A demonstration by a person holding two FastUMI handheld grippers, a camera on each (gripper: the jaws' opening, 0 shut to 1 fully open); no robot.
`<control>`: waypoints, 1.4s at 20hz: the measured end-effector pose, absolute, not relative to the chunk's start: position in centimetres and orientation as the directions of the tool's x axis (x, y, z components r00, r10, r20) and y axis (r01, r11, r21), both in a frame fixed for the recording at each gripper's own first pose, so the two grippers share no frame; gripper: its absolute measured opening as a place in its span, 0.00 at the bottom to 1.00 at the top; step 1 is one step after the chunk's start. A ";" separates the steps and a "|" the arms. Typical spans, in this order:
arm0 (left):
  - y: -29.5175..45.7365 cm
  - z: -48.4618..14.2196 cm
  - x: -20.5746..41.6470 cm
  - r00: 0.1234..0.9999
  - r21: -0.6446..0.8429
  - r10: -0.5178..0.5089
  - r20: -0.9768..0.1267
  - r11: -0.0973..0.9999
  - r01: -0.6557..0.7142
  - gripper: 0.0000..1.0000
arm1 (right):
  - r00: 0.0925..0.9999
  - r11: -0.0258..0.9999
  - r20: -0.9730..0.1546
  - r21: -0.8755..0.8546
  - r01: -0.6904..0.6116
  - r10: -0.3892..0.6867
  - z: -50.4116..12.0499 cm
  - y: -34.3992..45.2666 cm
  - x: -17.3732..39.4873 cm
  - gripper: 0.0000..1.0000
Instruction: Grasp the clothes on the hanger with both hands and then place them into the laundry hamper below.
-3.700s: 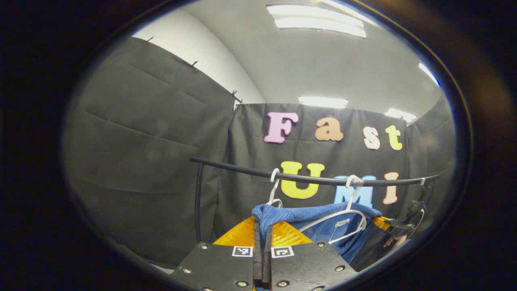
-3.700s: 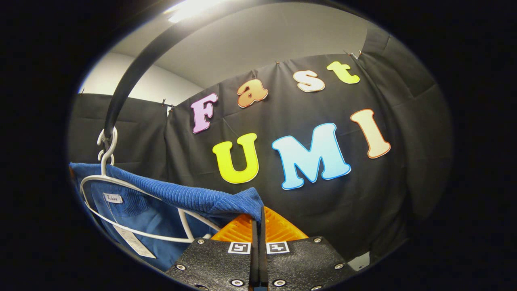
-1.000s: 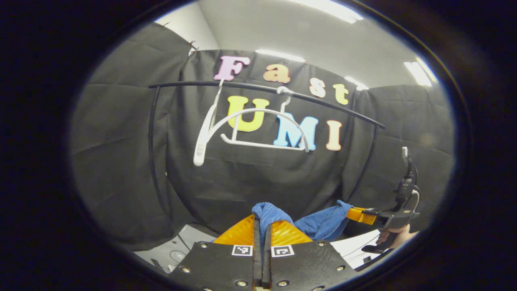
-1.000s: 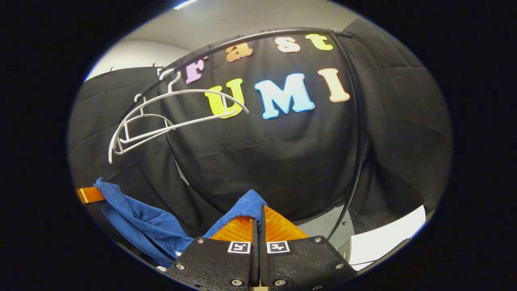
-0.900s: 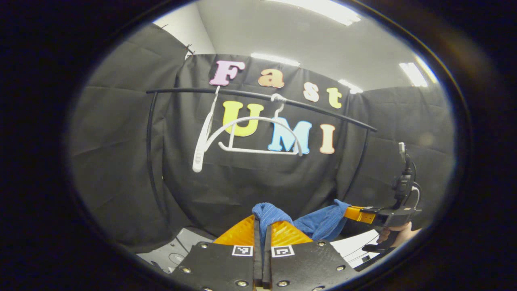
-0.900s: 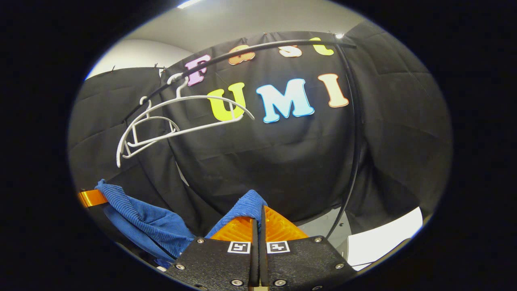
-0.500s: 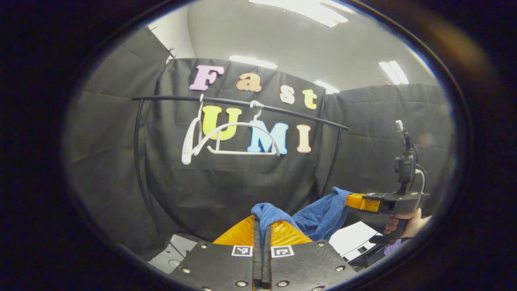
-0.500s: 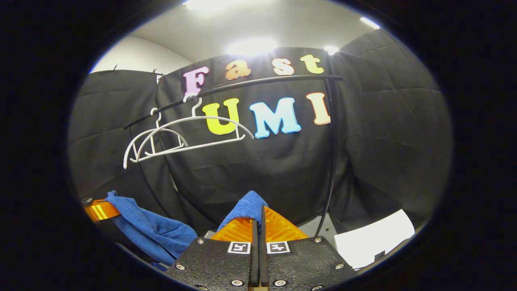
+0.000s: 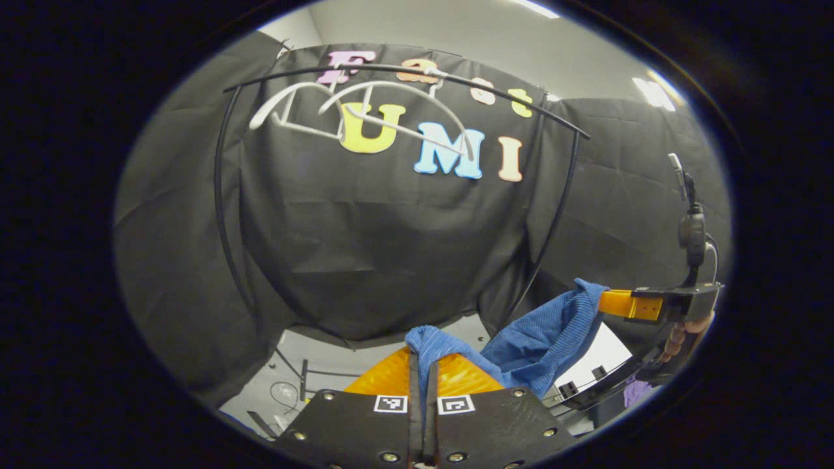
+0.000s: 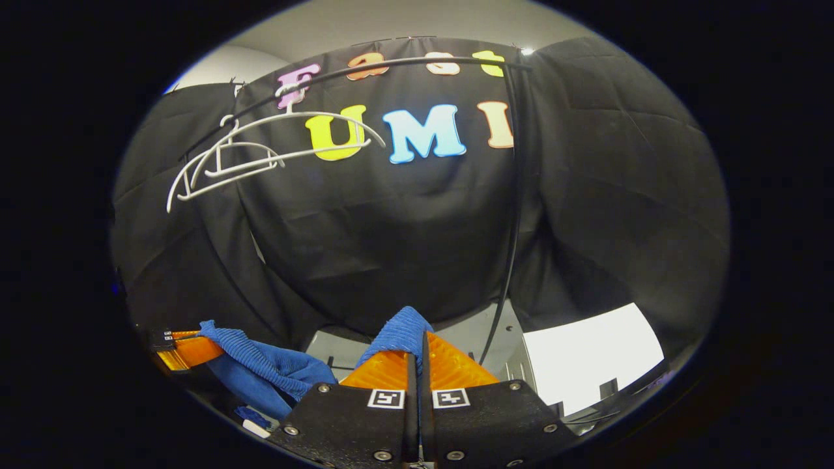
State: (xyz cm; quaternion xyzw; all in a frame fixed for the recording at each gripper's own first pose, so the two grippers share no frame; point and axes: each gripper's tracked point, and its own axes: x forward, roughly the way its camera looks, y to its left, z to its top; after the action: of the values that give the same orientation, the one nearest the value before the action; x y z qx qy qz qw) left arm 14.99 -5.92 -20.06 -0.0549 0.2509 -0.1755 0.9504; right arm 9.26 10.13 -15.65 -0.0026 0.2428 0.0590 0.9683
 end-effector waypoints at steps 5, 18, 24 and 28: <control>-6.2 -25.8 14.6 0.761 -0.170 -0.305 -0.572 0.952 0.254 0.03 | 0.810 0.996 -0.580 0.040 -0.084 0.092 -23.4 9.6 9.8 0.02; -7.4 -38.6 13.1 0.609 -0.130 -0.231 -0.759 0.970 0.206 0.00 | 0.679 0.997 -0.733 -0.004 -0.081 0.052 -37.9 10.1 9.7 0.02; -7.6 -39.1 13.3 0.609 -0.137 -0.234 -0.758 0.970 0.202 0.03 | 0.678 0.993 -0.732 -0.013 -0.114 0.069 -38.1 11.1 9.6 0.02; -7.5 -39.1 13.5 0.611 -0.121 -0.221 -0.760 0.972 0.201 0.03 | 0.665 0.994 -0.742 0.013 -0.109 0.083 -38.1 11.5 9.0 0.05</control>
State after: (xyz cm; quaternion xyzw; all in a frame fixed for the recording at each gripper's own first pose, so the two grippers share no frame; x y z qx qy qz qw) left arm 13.51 -7.52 -39.07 -0.0119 0.4250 -0.1177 0.8974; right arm 9.04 11.48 -38.11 -0.0162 0.4057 0.0526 0.9123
